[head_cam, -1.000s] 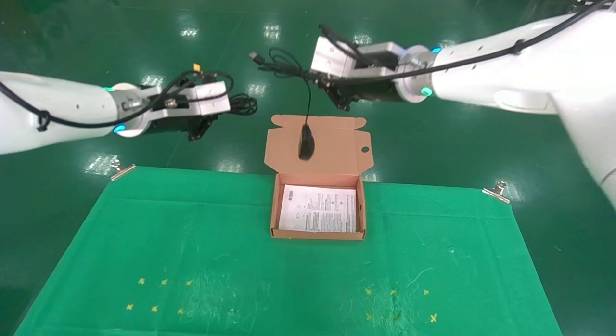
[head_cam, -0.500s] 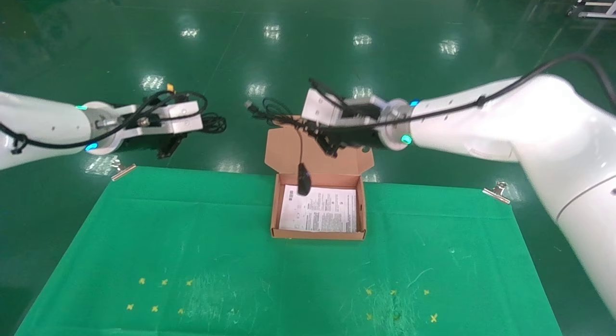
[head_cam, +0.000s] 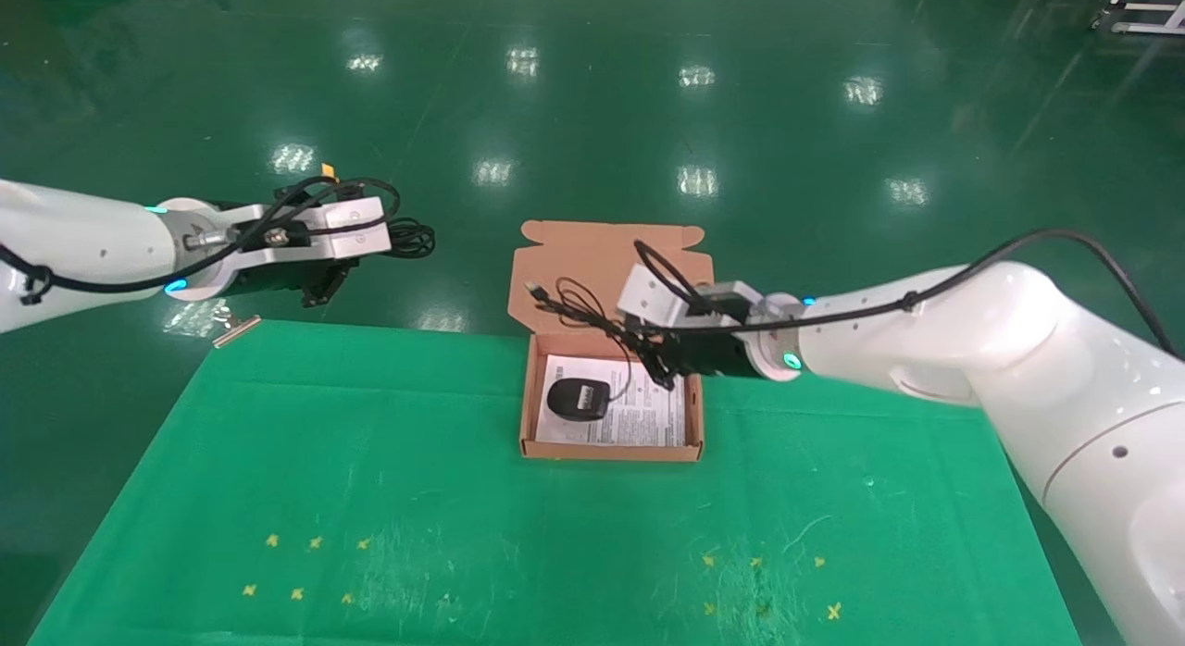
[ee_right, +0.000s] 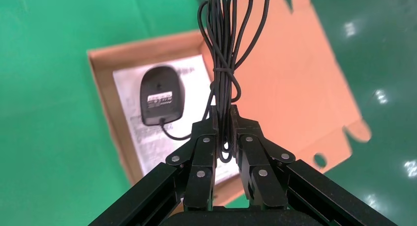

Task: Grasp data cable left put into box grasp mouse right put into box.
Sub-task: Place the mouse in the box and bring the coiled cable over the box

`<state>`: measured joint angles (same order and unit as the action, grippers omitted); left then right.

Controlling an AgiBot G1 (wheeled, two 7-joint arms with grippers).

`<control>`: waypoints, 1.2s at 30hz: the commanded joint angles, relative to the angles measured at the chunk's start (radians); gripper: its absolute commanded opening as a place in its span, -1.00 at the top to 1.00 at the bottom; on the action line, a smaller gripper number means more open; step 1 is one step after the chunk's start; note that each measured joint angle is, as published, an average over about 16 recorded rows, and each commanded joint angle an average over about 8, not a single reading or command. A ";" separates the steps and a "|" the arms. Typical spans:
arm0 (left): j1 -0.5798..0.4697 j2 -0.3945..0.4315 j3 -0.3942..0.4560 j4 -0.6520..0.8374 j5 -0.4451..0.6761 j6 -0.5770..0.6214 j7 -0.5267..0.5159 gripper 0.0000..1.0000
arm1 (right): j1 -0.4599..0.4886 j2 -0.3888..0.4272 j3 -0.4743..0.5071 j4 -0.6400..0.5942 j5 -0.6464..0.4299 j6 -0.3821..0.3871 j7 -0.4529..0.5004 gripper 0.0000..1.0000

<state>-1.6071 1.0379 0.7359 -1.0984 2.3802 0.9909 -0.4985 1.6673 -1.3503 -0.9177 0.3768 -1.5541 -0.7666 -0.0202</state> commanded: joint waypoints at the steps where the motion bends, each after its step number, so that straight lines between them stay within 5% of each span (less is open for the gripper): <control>1: 0.001 0.000 0.000 -0.002 0.001 0.001 -0.002 1.00 | -0.010 0.000 -0.008 -0.019 0.002 0.003 0.008 0.65; 8: 0.001 -0.001 0.000 -0.004 0.002 0.002 -0.003 1.00 | -0.006 -0.002 -0.036 -0.025 0.000 -0.025 -0.004 -1.00; 23: 0.029 0.035 0.007 -0.009 -0.031 -0.022 0.013 1.00 | 0.006 0.051 -0.034 0.028 0.013 -0.029 0.003 -1.00; 36: 0.153 0.213 0.065 0.100 -0.092 -0.259 0.184 1.00 | 0.046 0.254 -0.029 0.265 -0.023 -0.033 0.110 -1.00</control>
<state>-1.4635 1.2483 0.8017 -0.9865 2.2770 0.7388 -0.3134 1.7090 -1.0965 -0.9478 0.6511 -1.5796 -0.8001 0.1019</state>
